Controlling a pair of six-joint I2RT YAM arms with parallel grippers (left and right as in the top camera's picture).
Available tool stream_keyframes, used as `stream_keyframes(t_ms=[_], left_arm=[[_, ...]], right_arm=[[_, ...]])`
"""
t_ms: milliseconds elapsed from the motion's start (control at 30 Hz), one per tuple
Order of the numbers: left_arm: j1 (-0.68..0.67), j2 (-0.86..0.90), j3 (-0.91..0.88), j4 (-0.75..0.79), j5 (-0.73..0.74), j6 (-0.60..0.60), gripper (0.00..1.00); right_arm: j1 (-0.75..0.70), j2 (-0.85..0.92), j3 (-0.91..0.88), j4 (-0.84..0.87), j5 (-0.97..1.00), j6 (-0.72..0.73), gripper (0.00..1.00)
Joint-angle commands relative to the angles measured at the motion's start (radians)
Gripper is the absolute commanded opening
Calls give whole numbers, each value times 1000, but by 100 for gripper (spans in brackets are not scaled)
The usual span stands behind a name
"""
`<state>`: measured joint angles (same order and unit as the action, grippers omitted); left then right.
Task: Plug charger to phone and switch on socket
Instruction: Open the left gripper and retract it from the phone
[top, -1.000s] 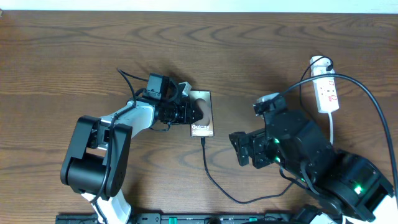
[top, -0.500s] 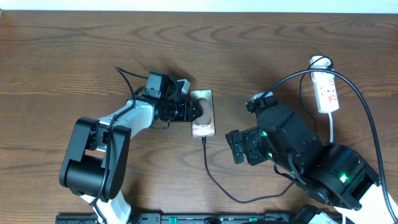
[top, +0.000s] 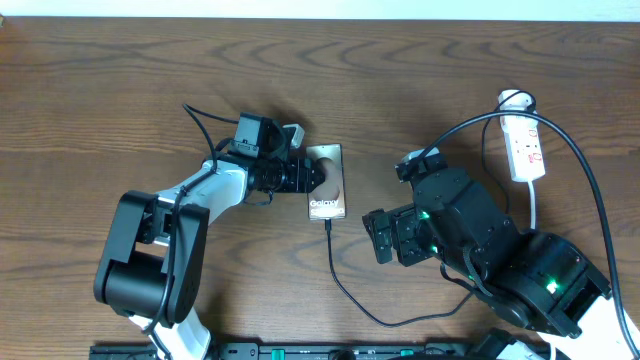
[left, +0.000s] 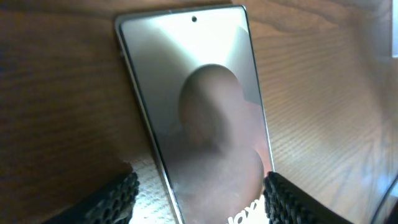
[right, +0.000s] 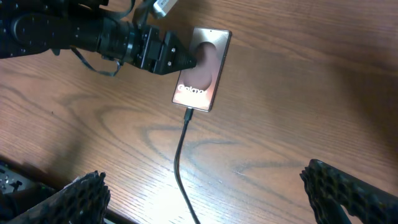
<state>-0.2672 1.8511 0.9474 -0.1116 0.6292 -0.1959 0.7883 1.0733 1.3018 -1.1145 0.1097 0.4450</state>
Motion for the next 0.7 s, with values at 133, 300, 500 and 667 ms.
stream_keyframes(t_ms=[133,300,500,667], left_arm=[[16,3,-10,-19,-182,16,73],[47,-36,-9,-35,-209,16,78],[126,-145,-9,-124,-259,16,78],[177,-328,-9,-217,-345,20,78]], right_arm=[[-3,0,18,-13,24,15,99],[-3,0,18,-13,32,20,99],[-3,0,18,-39,113,93,99],[-3,0,18,-53,158,163,99]])
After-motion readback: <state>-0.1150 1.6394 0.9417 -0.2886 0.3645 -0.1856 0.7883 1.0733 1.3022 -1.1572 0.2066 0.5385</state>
